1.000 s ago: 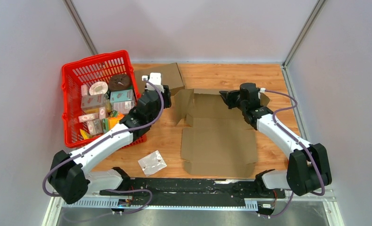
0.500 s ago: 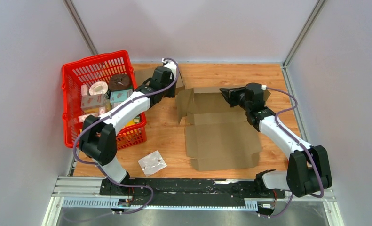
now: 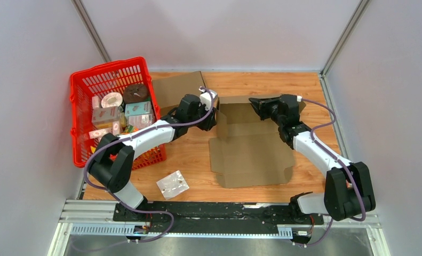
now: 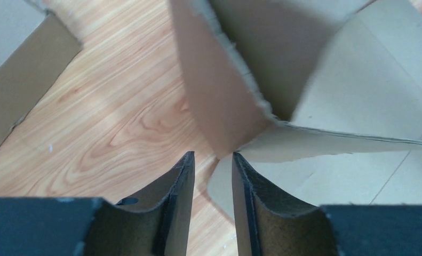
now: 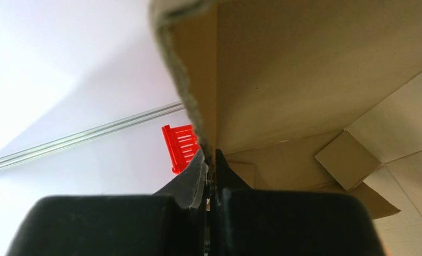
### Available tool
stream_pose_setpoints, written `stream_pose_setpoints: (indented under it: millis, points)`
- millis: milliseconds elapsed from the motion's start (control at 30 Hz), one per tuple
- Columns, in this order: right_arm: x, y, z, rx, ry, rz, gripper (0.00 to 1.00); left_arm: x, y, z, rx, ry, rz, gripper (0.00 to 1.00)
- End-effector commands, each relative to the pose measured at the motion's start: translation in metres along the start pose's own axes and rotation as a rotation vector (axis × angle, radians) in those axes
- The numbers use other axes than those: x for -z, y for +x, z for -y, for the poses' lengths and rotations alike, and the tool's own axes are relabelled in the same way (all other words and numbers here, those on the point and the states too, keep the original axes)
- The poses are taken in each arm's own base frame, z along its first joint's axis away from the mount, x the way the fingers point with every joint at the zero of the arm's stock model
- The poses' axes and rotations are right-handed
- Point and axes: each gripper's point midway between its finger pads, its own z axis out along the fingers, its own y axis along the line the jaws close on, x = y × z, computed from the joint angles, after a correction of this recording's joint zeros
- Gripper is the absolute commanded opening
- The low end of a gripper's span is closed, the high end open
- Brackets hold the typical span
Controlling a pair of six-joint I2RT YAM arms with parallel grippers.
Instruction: Fold the paper box
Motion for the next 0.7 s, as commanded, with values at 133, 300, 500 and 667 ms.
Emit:
stream_pose_setpoints:
  millis: [133,300,500,667]
  points:
    - [0.009,0.002,-0.004,0.077,-0.052,-0.016,0.02,0.001,-0.048,0.01,-0.093,-0.034,0.208,0.44]
    - [0.01,0.0,0.01,0.143,-0.039,-0.006,0.02,-0.003,-0.035,0.02,-0.085,0.001,0.244,0.49]
    - [0.009,-0.006,0.031,0.252,0.005,0.016,0.02,-0.007,-0.022,0.025,-0.059,0.03,0.265,0.5]
    - [0.005,-0.005,0.039,0.255,0.018,0.012,0.02,-0.005,-0.031,0.032,-0.076,0.03,0.312,0.51]
